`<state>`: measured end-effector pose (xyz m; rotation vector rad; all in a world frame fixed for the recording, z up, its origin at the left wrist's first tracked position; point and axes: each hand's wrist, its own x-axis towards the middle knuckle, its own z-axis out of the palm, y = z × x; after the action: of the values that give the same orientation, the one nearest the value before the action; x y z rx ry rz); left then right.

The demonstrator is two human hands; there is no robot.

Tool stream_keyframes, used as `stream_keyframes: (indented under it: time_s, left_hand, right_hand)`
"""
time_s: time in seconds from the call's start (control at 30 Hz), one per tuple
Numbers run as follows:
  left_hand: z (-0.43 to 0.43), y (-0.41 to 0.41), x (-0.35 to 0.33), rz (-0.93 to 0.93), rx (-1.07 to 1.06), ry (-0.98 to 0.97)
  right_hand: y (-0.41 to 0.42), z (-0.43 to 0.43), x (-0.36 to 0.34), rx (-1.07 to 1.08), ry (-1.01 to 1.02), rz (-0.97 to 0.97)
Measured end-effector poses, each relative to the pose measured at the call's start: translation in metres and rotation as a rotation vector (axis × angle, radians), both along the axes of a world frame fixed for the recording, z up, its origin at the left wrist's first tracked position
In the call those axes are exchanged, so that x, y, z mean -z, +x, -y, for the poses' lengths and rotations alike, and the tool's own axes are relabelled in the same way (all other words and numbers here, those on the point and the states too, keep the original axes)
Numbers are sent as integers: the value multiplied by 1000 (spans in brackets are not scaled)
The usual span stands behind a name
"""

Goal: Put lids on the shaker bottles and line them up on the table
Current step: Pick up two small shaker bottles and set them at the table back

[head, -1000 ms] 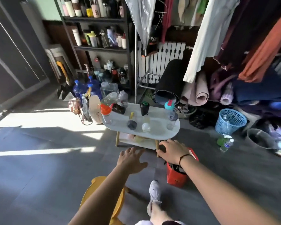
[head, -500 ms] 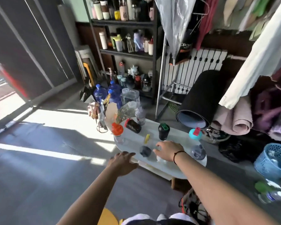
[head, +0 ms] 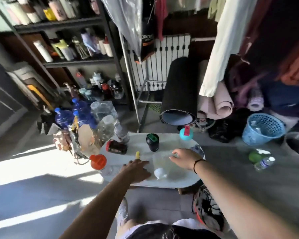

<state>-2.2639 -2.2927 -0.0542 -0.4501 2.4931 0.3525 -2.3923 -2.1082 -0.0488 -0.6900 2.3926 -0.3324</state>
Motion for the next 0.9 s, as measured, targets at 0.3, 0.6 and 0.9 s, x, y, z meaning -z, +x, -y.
stream_keyframes:
  time_s: [0.3, 0.6, 0.9]
  left_hand:
    - [41, -94, 40, -108, 391, 87]
    - [137, -120, 163, -23, 224, 141]
    - [131, -124, 316, -15, -22, 20]
  right_hand:
    - [-15, 35, 70, 329, -48, 127]
    - [-58, 102, 182, 196, -1, 130]
    - [-66, 119, 340, -27, 14, 43]
